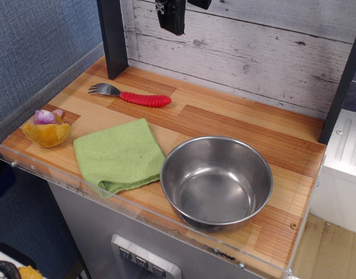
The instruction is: Move the red fork behind the pot.
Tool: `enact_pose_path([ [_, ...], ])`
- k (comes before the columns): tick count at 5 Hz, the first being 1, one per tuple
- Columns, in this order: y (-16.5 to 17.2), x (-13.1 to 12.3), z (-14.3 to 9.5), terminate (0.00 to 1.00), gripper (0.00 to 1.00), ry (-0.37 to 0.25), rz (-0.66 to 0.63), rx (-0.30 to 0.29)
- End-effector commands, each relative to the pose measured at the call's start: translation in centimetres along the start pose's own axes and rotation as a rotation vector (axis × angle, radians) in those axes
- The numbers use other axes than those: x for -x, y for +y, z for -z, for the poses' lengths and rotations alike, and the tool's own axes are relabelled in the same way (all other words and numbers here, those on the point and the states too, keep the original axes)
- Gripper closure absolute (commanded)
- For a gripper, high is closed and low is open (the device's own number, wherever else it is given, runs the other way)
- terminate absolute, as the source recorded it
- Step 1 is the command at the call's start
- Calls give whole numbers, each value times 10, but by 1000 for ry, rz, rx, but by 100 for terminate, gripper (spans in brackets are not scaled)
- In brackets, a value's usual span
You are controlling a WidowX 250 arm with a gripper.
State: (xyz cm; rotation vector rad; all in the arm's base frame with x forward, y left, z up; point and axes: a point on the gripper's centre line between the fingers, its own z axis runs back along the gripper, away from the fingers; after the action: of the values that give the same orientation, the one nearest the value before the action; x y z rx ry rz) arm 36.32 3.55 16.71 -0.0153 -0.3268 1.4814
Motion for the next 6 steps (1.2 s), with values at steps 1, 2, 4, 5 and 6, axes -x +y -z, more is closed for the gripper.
enact_pose_path([
  [1,0,0,0,0,0,0,0,0],
  [2,30,-27,14,0,0,22,-150,-56],
  [4,57,-58,43,0,0,-34,-212,-105],
  [5,58,-69,62,0,0,-32,-252,-108],
  [6,45,-69,73,0,0,-34,-251,-110],
])
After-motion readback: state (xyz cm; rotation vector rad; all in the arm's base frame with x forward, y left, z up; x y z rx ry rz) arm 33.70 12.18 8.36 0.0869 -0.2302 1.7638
